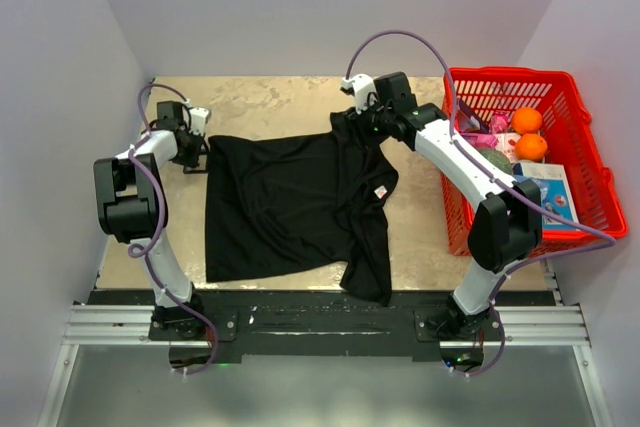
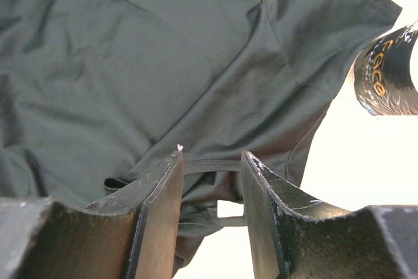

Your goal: Remove the brooch from the garment

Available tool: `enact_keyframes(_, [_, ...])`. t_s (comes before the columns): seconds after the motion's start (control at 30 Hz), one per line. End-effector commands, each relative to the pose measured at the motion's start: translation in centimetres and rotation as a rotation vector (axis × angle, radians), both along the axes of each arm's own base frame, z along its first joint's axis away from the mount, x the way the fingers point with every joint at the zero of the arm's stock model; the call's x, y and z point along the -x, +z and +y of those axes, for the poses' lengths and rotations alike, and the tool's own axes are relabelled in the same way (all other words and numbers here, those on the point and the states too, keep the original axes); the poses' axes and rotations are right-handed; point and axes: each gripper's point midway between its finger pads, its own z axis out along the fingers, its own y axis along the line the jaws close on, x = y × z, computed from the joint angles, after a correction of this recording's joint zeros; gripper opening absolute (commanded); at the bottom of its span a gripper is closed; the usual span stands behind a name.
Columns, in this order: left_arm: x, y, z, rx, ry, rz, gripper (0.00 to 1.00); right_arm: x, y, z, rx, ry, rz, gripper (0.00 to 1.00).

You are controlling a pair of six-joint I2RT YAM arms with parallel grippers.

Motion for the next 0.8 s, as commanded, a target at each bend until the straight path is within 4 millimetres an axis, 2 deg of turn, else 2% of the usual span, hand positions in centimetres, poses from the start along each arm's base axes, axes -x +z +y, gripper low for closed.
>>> enact_keyframes(0.0, [-1.8, 1.6, 0.3, 0.002, 0.005, -0.063, 0.27, -1.1, 2.1, 0.3, -0.01, -0.002, -0.063, 0.45])
enact_keyframes(0.1, [-1.6, 1.7, 0.5, -0.001, 0.007, -0.058, 0.31, -1.1, 2.2, 0.4, -0.009, 0.001, -0.067, 0.45])
enact_keyframes(0.23, [-1.2, 2.4, 0.5, -0.004, 0.013, -0.056, 0.42, -1.1, 2.4, 0.2, 0.0, 0.004, -0.07, 0.45])
enact_keyframes(0.3, [-0.9, 3.8, 0.4, -0.009, 0.014, -0.075, 0.46, -0.9, 2.6, -0.1, 0.017, 0.01, -0.075, 0.45])
enact_keyframes(0.37, [-0.3, 4.9, 0.4, -0.009, 0.017, -0.084, 0.89, -0.7, 2.8, -0.6, 0.036, 0.009, -0.078, 0.45])
enact_keyframes(0.4, [0.2, 6.1, 0.3, -0.01, 0.015, -0.108, 0.97, -0.6, 2.9, -0.7, 0.042, 0.013, -0.084, 0.45])
enact_keyframes(0.57, [1.3, 9.3, 0.0, -0.002, 0.058, -0.176, 0.99, 0.2, 3.4, -1.0, 0.05, 0.038, -0.083, 0.48])
enact_keyframes(0.6, [1.1, 10.9, -0.1, 0.009, 0.062, -0.211, 0.99, 0.1, 3.9, -0.8, 0.04, 0.047, -0.094, 0.49])
enact_keyframes(0.77, [0.5, 15.6, -1.6, 0.096, 0.062, -0.301, 0.99, -0.4, 6.6, -0.8, 0.002, -0.012, -0.141, 0.58])
